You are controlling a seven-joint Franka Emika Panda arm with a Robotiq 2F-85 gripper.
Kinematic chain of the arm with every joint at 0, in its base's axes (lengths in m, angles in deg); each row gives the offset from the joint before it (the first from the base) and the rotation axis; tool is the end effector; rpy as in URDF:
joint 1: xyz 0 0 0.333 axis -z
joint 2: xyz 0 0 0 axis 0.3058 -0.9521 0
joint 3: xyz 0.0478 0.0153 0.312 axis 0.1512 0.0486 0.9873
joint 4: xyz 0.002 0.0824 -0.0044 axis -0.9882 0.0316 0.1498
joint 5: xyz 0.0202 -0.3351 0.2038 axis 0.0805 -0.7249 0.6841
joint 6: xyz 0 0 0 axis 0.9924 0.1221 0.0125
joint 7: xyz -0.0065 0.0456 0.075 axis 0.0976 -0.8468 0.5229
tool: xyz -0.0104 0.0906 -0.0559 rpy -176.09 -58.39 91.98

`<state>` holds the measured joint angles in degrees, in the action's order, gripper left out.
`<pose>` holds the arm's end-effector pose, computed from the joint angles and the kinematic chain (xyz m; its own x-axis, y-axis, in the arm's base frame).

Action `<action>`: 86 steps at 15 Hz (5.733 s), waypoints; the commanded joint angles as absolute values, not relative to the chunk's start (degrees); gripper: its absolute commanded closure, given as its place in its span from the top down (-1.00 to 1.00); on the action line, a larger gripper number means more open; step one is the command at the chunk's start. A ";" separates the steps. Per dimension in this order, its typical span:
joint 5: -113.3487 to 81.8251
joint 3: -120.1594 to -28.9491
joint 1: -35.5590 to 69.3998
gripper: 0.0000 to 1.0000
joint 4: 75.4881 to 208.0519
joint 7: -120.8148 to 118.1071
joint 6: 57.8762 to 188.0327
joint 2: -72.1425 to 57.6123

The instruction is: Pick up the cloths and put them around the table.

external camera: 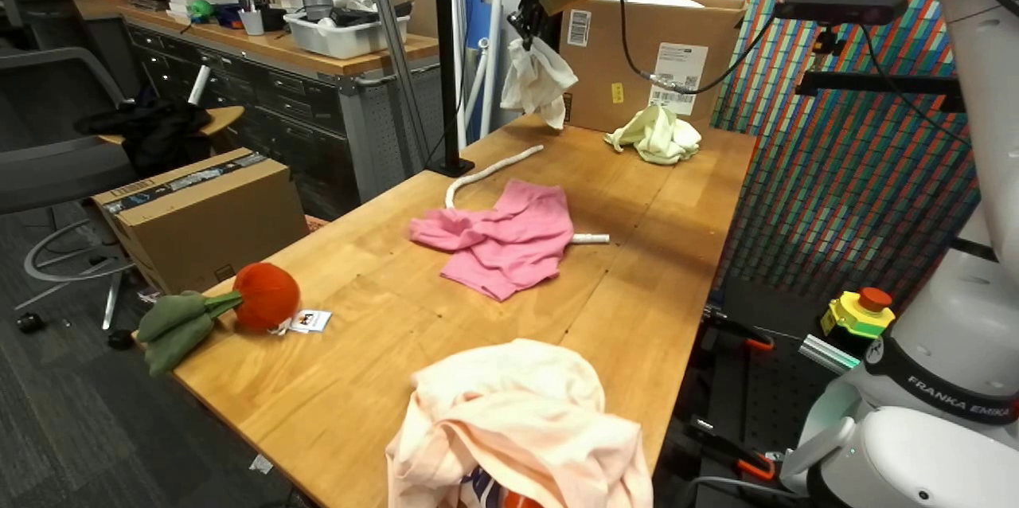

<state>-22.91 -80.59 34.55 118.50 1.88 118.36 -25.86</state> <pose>0.6988 -0.3144 0.4777 0.8677 -0.2585 0.4247 -0.3893 -0.8845 0.2571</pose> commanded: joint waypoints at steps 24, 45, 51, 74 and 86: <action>-19.37 -73.44 31.10 1.00 126.58 13.38 95.14 -17.95; 0.80 -71.73 24.40 1.00 161.55 9.78 107.37 -2.46; 5.14 -71.87 23.88 1.00 168.05 10.36 111.82 -0.54; -9.22 -72.97 21.39 1.00 172.69 -1.29 123.66 -2.95; -9.99 -73.71 21.43 1.00 171.04 -1.24 124.20 -7.81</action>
